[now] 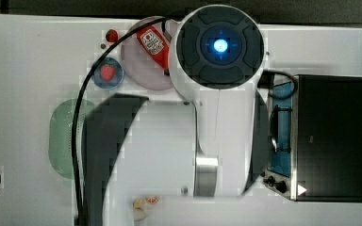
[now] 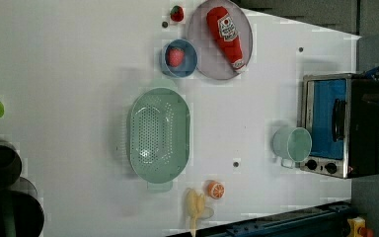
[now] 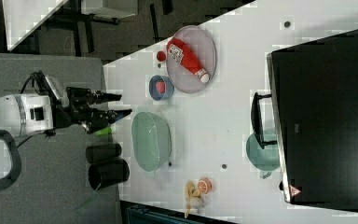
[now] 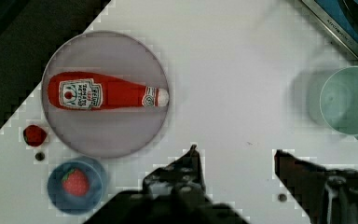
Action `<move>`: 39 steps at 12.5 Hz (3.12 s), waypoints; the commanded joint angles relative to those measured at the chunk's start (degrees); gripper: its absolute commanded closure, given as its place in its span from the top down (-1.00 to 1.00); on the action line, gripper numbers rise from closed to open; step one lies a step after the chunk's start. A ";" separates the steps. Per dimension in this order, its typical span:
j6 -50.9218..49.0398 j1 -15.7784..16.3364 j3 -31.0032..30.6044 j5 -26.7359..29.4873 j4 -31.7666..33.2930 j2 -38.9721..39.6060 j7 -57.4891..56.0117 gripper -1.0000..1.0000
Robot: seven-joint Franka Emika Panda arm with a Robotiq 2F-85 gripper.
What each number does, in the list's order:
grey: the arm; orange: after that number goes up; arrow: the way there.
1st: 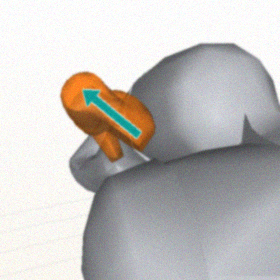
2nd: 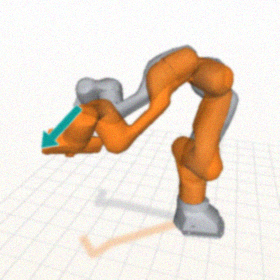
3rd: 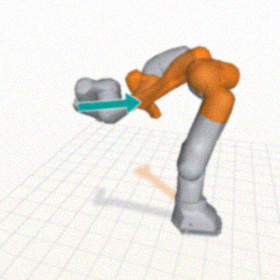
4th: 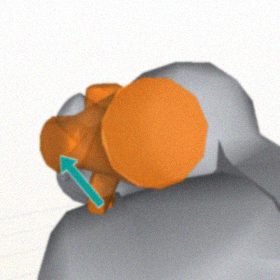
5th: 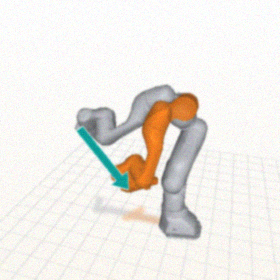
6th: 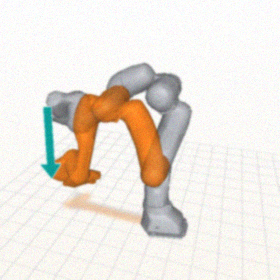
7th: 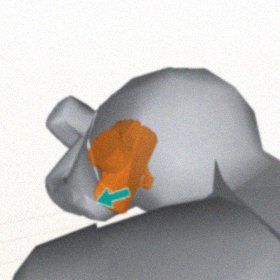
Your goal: Drag strainer left to right.
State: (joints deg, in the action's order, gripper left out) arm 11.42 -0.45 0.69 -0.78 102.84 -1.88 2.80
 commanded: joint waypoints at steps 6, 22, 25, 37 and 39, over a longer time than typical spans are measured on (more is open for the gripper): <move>-15.44 0.08 -1.17 1.21 14.45 -29.21 -0.16 1.00; 30.29 2.25 -34.56 0.98 22.23 10.05 57.05 1.00; 34.97 2.31 -34.22 -1.65 22.22 17.34 65.72 1.00; 49.84 5.15 -26.81 -10.92 22.16 32.43 75.95 1.00; 49.62 5.07 -25.82 -10.96 22.28 32.37 75.95 1.00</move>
State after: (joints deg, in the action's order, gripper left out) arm 61.49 4.07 -25.09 -10.55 126.34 31.78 75.87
